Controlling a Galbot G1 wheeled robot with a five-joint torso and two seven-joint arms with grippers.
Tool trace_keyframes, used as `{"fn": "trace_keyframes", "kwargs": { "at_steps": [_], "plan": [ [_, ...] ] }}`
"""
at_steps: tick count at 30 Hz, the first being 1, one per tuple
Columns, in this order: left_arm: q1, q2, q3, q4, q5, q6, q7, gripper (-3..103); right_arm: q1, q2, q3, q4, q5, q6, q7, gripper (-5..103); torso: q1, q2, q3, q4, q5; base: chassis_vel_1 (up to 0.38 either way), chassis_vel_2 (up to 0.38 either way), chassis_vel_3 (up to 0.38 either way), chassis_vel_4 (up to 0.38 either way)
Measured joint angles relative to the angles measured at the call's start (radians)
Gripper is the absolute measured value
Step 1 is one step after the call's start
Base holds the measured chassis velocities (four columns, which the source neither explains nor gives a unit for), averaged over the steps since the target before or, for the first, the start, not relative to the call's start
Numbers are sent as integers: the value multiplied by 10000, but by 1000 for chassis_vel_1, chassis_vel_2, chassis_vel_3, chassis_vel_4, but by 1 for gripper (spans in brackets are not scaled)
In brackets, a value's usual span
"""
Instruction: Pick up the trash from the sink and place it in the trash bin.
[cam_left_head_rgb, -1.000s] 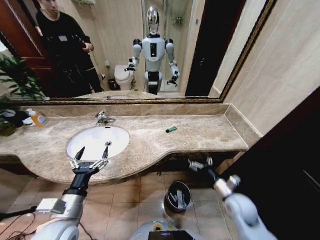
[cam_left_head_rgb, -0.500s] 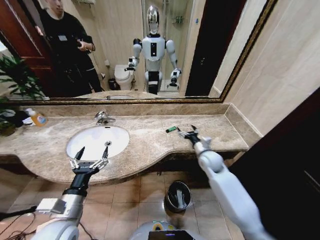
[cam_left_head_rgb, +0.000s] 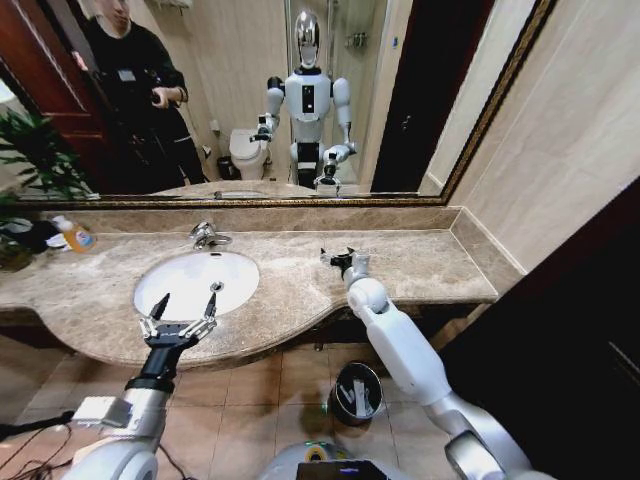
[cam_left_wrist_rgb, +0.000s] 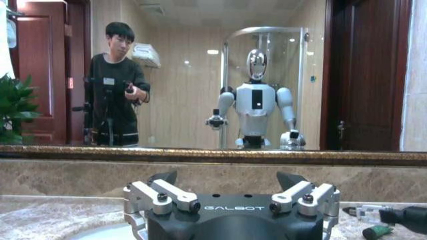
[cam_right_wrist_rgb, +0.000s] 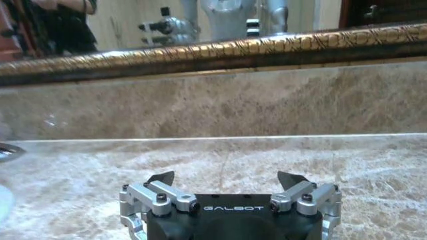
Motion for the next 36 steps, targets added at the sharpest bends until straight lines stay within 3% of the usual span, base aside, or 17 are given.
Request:
{"fn": "trace_keyframes", "kwargs": {
  "at_steps": [9, 20, 36],
  "plan": [
    [0, 0, 0, 0, 0, 0, 0, 100, 117, 199, -240, -715, -842, 496, 768, 100, -1, 0, -1, 0, 0, 0, 0, 0, 0],
    [0, 0, 0, 1, 0, 0, 0, 100, -262, 12, -19, -882, -1824, 978, 599, 100, -1, 0, -1, 0, 3, 0, 0, 0, 0],
    [0, 0, 0, 0, 0, 0, 0, 100, -893, -619, 355, -209, -1957, 1277, 500, 100, 0, 2, -1, 0, 4, 0, 0, 0, 0]
  ]
}}
